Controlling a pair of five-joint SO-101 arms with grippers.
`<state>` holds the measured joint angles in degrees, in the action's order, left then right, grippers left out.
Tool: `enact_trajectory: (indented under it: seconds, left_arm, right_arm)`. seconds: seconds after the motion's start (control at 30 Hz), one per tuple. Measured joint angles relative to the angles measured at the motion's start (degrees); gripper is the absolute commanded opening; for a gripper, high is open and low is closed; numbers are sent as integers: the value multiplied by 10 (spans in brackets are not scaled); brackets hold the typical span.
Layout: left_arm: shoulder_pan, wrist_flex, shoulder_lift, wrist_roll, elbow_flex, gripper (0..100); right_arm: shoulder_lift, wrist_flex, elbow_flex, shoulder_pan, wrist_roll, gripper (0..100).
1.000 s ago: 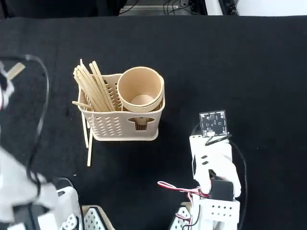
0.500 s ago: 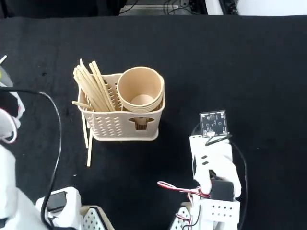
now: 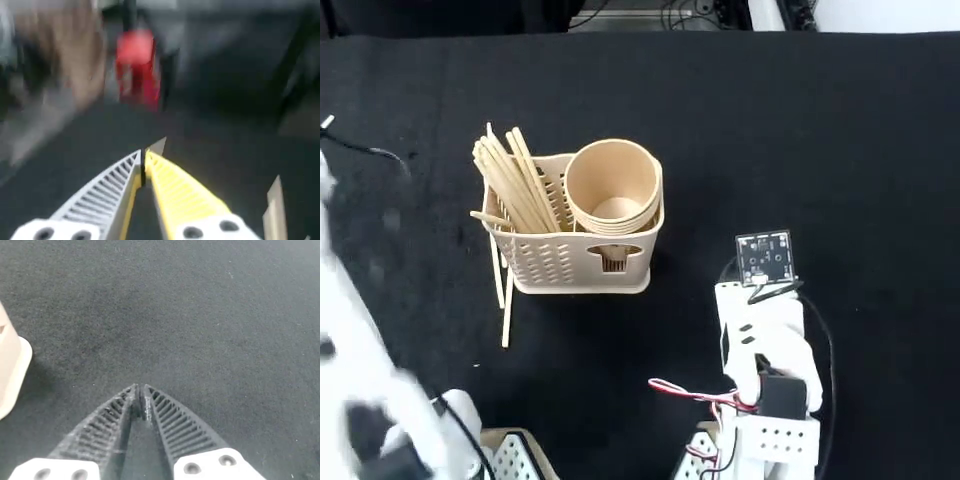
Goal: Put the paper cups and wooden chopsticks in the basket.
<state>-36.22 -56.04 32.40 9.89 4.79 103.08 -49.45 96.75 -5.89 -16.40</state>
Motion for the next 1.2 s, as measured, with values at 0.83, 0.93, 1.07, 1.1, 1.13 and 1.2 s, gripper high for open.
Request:
enact_trajectory:
  seconds: [0.83, 0.93, 1.07, 1.1, 1.13, 1.2]
  left_arm:
    - [-117, -137, -1025, 241, -862, 205]
    - [-120, -128, -1072, 191, -943, 205]
    - [-131, -69, -1072, 48, -965, 209]
    - [-135, -53, -1072, 11, -969, 209]
    - [-139, -33, -1073, -20, -969, 209]
    - [-142, 12, -1086, -50, -969, 206]
  right_arm:
    - [0, 0, 0, 0, 0, 26]
    - [0, 0, 0, 0, 0, 26]
    - [0, 0, 0, 0, 0, 26]
    - [0, 0, 0, 0, 0, 26]
    - [0, 0, 0, 0, 0, 26]
    - [0, 0, 0, 0, 0, 26]
